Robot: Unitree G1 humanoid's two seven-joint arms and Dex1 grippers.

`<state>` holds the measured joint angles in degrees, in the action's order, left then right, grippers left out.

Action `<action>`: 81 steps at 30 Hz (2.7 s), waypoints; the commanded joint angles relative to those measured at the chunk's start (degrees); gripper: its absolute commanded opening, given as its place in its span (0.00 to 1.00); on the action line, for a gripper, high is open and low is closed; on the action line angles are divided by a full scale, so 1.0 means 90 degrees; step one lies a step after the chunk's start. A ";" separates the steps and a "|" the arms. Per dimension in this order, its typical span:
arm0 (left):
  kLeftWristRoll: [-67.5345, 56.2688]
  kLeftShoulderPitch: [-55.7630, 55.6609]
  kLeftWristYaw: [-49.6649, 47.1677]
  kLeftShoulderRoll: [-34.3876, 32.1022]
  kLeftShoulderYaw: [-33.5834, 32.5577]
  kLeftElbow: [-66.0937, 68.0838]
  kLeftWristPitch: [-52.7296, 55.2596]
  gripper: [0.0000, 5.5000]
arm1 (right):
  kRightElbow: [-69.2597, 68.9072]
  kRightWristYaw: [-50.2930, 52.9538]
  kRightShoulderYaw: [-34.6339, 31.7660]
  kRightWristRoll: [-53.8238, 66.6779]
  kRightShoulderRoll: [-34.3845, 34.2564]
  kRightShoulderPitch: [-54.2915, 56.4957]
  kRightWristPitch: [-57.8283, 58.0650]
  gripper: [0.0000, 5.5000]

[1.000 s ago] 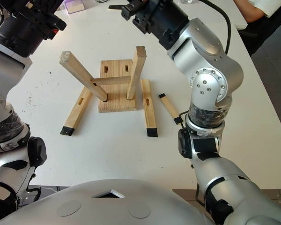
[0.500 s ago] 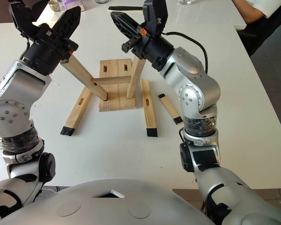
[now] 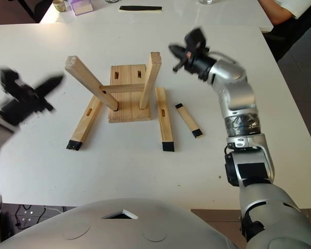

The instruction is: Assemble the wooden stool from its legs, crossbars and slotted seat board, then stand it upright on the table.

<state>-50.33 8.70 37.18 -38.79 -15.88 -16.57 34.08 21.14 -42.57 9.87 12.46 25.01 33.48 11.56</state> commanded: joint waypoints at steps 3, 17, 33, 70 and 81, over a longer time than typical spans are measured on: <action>0.0781 0.0178 0.0325 0.0413 0.1053 -0.0379 -0.0291 0.00 | 0.0484 -0.1350 0.0236 0.0231 -0.0591 0.0055 -0.0631 0.00; 0.1979 0.0001 0.0085 0.0903 0.1360 0.0224 -0.0732 0.00 | -0.0533 -0.2630 0.1132 0.0217 -0.1050 -0.0536 0.0124 0.00; 0.1117 0.0609 -0.0191 0.1043 -0.0311 -0.0017 -0.0362 0.00 | 0.0172 -0.0803 0.0404 -0.0658 -0.0292 0.0123 -0.0038 0.00; 0.2292 0.1074 0.0335 0.0767 0.1383 -0.0128 -0.0237 0.00 | 0.5214 -0.3546 0.0931 -0.2371 -0.1079 0.1512 -0.1522 0.00; 0.2188 0.0153 -0.0178 0.1349 0.1141 0.0339 -0.0143 0.00 | 0.2986 -0.4389 0.1123 -0.1846 -0.0800 0.0238 -0.0666 0.00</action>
<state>-30.50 12.30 36.18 -27.13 -5.14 -14.49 32.74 50.94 -80.49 16.18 -1.99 17.33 42.90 1.22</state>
